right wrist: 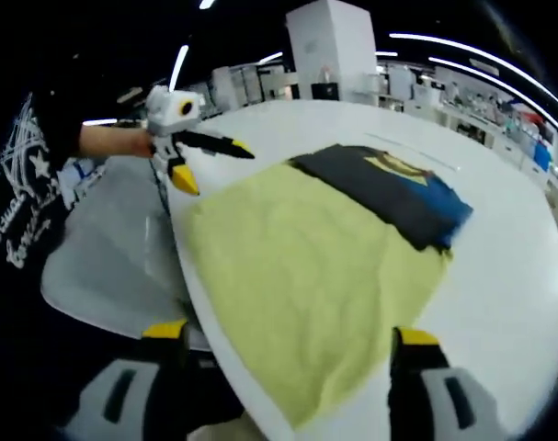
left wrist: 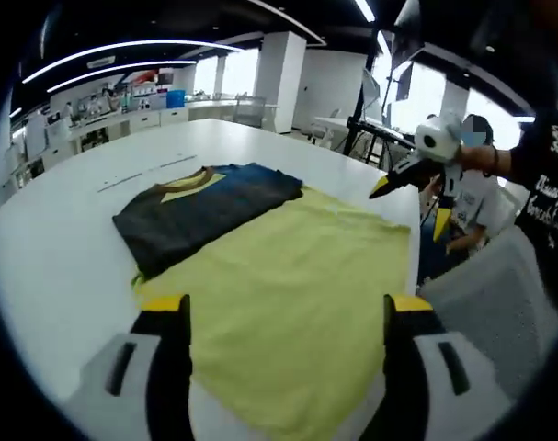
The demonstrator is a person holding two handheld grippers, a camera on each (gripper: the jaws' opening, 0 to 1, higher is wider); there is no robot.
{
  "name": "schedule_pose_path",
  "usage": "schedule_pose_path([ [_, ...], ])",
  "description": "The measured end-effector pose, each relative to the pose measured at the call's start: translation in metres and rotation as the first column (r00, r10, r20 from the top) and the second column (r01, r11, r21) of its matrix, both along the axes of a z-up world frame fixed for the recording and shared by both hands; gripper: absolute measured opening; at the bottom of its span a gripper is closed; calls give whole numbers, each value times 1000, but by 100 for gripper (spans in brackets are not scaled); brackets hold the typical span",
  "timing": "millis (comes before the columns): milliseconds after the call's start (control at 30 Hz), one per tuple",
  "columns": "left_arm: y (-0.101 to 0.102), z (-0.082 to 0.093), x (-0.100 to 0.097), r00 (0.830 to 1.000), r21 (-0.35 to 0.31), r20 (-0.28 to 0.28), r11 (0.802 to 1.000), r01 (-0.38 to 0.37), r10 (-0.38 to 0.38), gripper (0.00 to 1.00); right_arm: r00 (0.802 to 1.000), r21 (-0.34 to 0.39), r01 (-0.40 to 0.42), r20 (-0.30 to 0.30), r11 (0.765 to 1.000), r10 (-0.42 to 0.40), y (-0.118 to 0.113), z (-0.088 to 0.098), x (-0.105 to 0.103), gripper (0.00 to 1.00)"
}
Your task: Fold the garment on the visible template until the final outline fits inside the template.
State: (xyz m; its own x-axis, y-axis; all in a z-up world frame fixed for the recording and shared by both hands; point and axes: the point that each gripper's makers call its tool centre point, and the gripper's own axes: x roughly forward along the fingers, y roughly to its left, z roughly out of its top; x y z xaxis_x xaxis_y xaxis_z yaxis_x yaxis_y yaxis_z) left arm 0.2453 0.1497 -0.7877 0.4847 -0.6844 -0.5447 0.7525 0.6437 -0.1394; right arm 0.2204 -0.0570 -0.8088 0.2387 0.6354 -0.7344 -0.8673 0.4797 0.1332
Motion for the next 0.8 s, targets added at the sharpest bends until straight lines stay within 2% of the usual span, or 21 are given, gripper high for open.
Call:
schedule_pose_path([
  [167,-2,-11,-20,999,0,-33,1000,30,-30,78,1000,-27,-21,7,999,21,-2,-7,-5,85],
  [267,-2,-18,-28,998,24,-43,999,48,-47,74,999,-48,-19,32,999,20,-6,-12,-4,77],
  [367,1,-26,-35,997,46,-52,997,67,-65,74,999,-59,-18,26,998,19,-8,-17,-6,76],
  [533,8,-32,-40,996,32,-86,999,37,-35,66,998,-103,-45,37,994,49,-15,-26,-10,72],
  [700,13,-42,-51,994,59,-100,997,50,-44,65,995,-134,-64,69,989,73,-19,-30,-11,63],
  [800,16,-45,-53,996,86,-78,994,61,-54,62,994,-155,-74,70,985,86,-21,-33,-12,62],
])
